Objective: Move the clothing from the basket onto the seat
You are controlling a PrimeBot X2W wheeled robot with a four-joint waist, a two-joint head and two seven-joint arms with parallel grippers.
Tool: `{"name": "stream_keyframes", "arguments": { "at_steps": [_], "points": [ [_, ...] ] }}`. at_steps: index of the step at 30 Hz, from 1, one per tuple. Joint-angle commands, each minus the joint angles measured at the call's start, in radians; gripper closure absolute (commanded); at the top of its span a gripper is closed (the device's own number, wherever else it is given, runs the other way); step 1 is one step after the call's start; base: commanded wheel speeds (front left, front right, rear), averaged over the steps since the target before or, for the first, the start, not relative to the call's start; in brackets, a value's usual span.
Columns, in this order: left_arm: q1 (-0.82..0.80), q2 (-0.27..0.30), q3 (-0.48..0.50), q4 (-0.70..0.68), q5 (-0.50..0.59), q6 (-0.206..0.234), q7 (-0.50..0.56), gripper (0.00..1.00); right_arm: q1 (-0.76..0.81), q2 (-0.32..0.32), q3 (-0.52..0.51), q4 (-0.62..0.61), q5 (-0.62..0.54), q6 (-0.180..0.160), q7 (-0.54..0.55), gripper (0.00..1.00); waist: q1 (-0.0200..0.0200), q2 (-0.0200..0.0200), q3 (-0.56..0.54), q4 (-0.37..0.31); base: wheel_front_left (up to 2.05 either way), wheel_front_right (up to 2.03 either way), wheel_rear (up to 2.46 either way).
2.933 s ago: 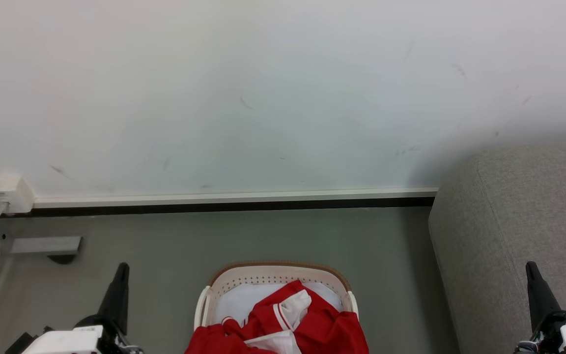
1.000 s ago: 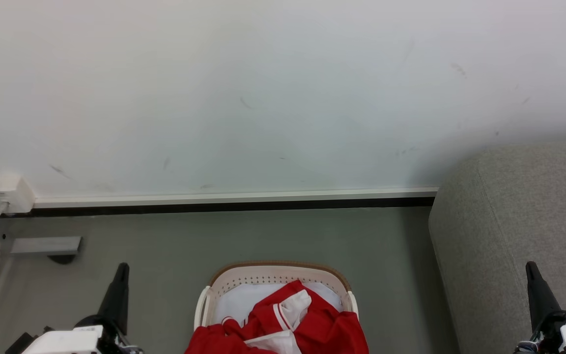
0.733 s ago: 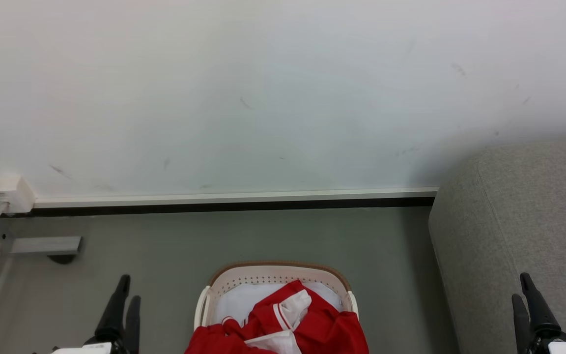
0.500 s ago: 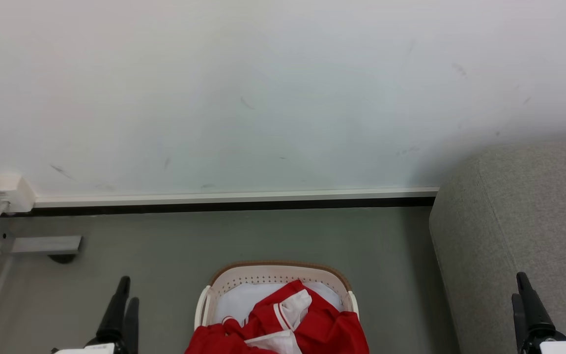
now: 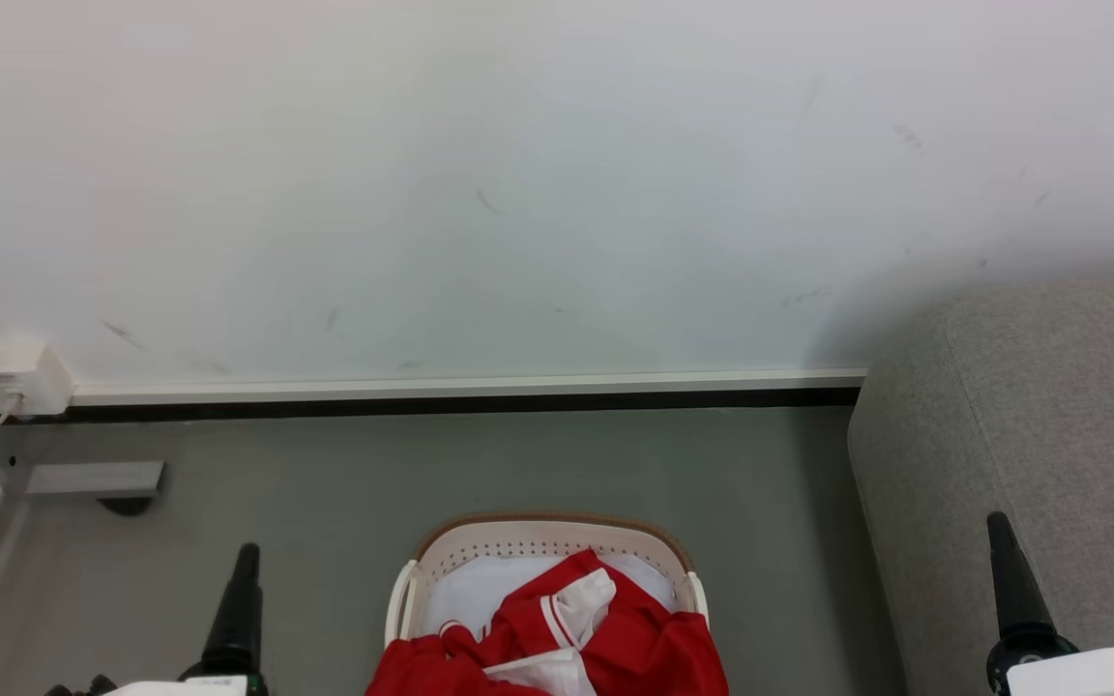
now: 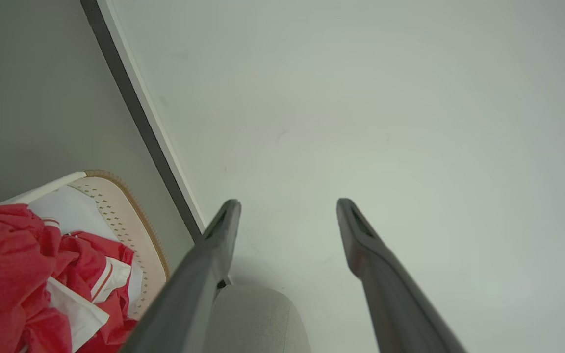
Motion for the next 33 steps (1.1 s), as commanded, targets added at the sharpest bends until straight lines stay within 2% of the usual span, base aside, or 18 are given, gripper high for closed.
{"name": "stream_keyframes", "arguments": {
  "at_steps": [1,14,33],
  "points": [
    [-0.006,0.010,-0.004,-0.026,0.046,0.005,-0.013,0.00,-0.022,-0.009,0.008,-0.027,-0.062,0.000,-0.014,0.00,0.0000,0.0000,0.000,0.000,0.00,0.00,0.00],
    [0.014,0.012,-0.047,-0.070,0.319,0.035,-0.063,0.00,-0.019,-0.012,0.040,-0.052,-0.357,-0.001,-0.064,0.00,0.0000,0.0000,0.004,-0.001,0.00,0.00,0.00],
    [0.039,0.014,-0.094,-0.125,0.703,0.065,-0.124,0.00,-0.020,-0.015,0.071,-0.031,-0.651,-0.001,-0.125,0.00,0.0000,0.0000,0.008,-0.004,0.00,0.00,0.00]
  ]
}}
